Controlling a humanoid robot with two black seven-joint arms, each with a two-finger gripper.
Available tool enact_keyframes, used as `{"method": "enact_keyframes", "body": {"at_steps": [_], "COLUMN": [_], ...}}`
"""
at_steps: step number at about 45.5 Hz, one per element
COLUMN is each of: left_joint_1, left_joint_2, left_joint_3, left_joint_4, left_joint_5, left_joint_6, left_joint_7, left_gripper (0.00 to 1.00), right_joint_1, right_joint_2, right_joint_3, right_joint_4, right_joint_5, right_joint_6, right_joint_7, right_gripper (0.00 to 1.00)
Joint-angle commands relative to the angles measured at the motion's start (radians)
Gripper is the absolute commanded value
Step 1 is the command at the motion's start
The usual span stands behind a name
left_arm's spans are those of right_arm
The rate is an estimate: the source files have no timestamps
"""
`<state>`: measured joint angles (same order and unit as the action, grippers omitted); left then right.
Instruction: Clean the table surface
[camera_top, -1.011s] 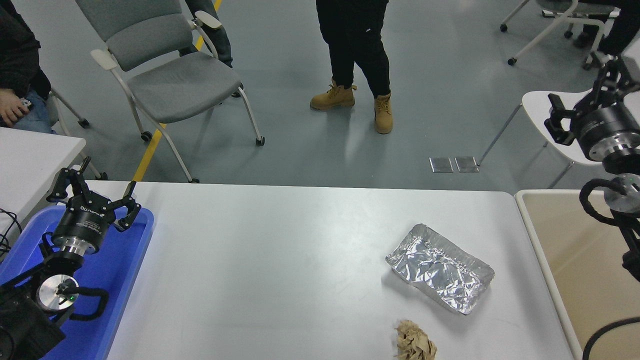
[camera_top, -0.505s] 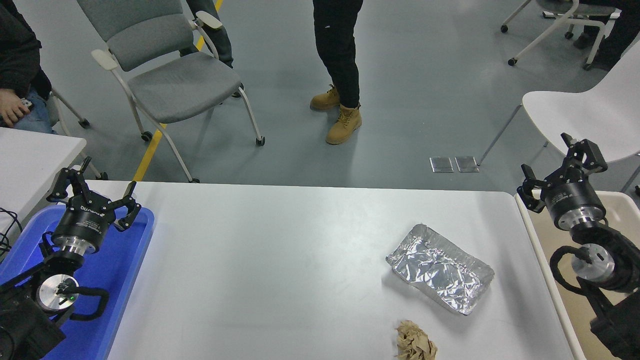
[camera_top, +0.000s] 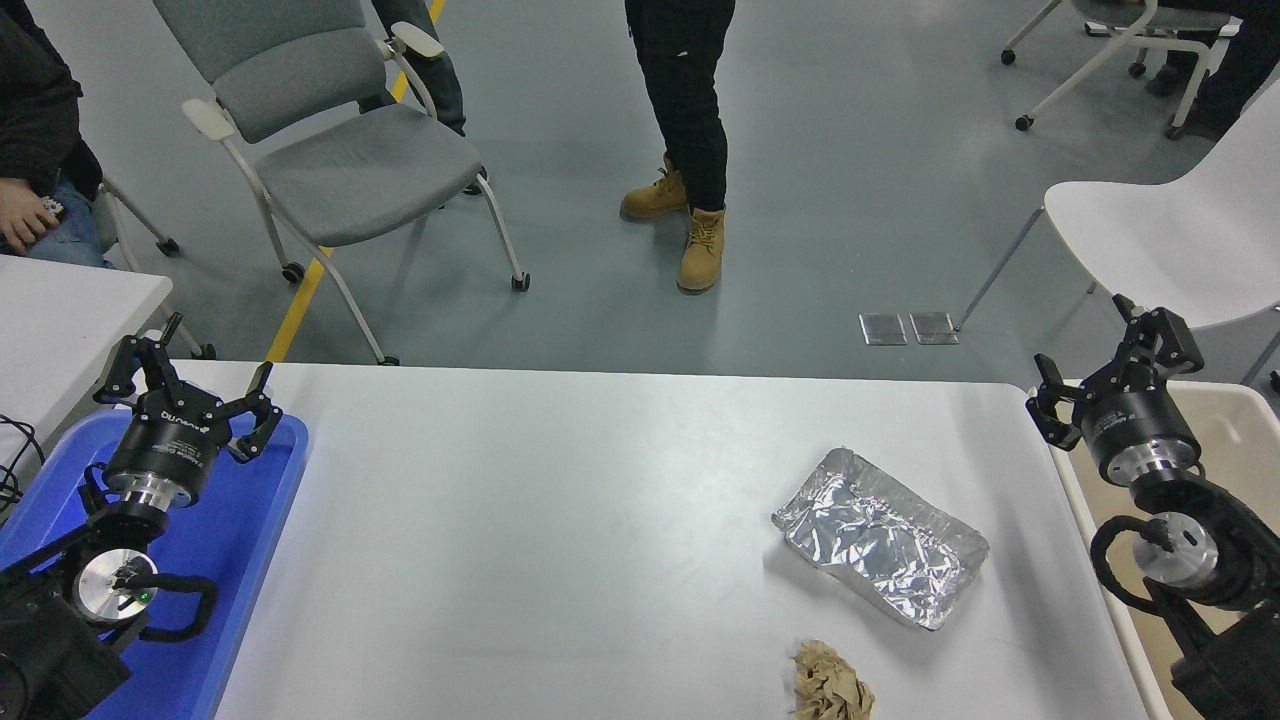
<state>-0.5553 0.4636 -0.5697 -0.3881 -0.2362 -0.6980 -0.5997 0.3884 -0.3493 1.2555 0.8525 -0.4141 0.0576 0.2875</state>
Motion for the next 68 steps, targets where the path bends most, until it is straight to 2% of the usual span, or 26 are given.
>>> {"method": "enact_keyframes", "body": {"at_steps": [1, 8, 14, 28, 39, 43, 53, 60, 68], "left_joint_1": [0.000, 0.000, 0.000, 0.000, 0.000, 0.000, 0.000, 0.000, 0.000], "left_joint_2": [0.000, 0.001, 0.000, 0.000, 0.000, 0.000, 0.001, 0.000, 0.000], "left_joint_3": [-0.001, -0.001, 0.001, 0.001, 0.001, -0.001, 0.001, -0.001, -0.001], "left_joint_4": [0.000, 0.000, 0.000, 0.000, 0.000, 0.000, 0.000, 0.000, 0.000], "left_joint_5": [0.000, 0.000, 0.000, 0.000, 0.000, 0.000, 0.000, 0.000, 0.000], "left_joint_6": [0.000, 0.000, 0.000, 0.000, 0.000, 0.000, 0.000, 0.000, 0.000], "left_joint_7": [0.000, 0.000, 0.000, 0.000, 0.000, 0.000, 0.000, 0.001, 0.000], "left_gripper": [1.00, 1.00, 1.00, 1.00, 1.00, 1.00, 1.00, 1.00, 1.00], "right_joint_1": [0.010, 0.044, 0.098, 0.286, 0.354, 0.427, 0.730, 0.846, 0.866], "right_joint_2": [0.000, -0.020, -0.089, -0.375, -0.459, -0.484, -0.522, -0.516, -0.510], "right_joint_3": [-0.001, -0.019, -0.071, -0.470, -0.622, -0.766, -1.313, -1.475, -1.475], "right_joint_4": [0.000, -0.004, -0.012, -0.043, -0.061, -0.059, -0.053, -0.047, -0.036], "right_joint_5": [0.000, 0.000, 0.000, 0.001, -0.023, -0.064, -0.124, -0.308, -0.567], "right_joint_6": [0.005, 0.005, 0.004, 0.004, 0.011, 0.021, 0.039, 0.047, 0.045], "right_joint_7": [-0.001, 0.001, 0.001, -0.001, -0.001, -0.001, 0.001, 0.012, 0.123], "right_gripper": [0.99, 0.99, 0.99, 0.99, 0.99, 0.99, 0.98, 0.98, 0.98]}}
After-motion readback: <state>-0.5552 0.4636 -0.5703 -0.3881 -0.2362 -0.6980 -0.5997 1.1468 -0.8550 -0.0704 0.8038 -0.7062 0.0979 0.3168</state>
